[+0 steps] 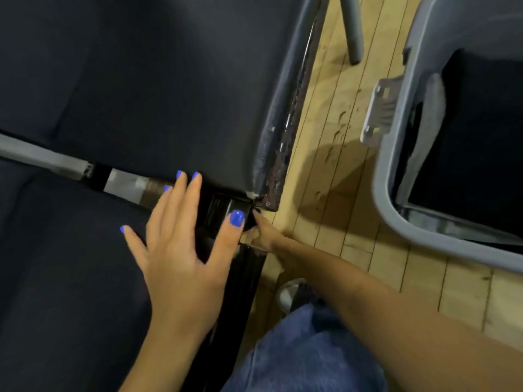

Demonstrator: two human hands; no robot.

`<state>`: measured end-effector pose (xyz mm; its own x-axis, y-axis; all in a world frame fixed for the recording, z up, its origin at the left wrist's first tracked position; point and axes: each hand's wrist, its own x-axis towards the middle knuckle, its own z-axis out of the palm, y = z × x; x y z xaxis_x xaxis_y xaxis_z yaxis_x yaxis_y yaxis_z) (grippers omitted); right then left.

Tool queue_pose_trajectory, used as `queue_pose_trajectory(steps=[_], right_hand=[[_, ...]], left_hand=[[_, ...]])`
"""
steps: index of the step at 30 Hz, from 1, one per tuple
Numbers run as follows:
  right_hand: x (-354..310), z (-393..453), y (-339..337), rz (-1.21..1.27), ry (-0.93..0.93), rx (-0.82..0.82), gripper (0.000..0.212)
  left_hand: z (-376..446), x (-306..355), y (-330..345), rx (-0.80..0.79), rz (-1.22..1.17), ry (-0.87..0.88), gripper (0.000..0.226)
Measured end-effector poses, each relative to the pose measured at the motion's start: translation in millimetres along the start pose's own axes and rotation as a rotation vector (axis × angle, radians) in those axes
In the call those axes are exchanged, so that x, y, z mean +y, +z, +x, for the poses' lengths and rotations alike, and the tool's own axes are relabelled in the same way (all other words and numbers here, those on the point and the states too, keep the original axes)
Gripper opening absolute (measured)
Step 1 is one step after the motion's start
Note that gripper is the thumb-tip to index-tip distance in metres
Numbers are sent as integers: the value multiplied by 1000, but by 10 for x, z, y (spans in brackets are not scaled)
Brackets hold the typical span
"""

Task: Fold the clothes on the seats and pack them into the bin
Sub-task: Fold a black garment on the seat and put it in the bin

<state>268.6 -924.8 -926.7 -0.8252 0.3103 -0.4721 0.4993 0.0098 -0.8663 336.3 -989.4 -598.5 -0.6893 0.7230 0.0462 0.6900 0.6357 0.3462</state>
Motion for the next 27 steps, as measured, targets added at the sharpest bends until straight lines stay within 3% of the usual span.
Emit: queue_pose_trajectory(steps=[3,6,8,13,16,20,23,25,27], right_hand=[[-7,232,99,323,97,115,93],[-133,308,133,574,225,76,56],[-164,409,147,590,300,73,39],[-230,425,1,377,272,106,1],[-351,223,-120,473,270,74,23],[-445,-360,-318,598,183,-52,14],[-545,-1104,-614,604,10,-60,21],[-591,-1620,-835,508,-5,-11,21],[-652,-2057,-1043,470,-53,8,14]], left_hand=[[23,-21,27,61,-43,8,52],[31,-34,28,57,-56,12,52],[32,-39,35,62,-58,23,53],[24,-29,32,70,-54,35,59],[30,-46,41,72,-40,48,60],[24,-80,73,92,-14,40,62],[12,-60,53,71,-17,16,64],[18,9,-2,16,64,-4,62],[45,39,-100,-150,196,-28,59]])
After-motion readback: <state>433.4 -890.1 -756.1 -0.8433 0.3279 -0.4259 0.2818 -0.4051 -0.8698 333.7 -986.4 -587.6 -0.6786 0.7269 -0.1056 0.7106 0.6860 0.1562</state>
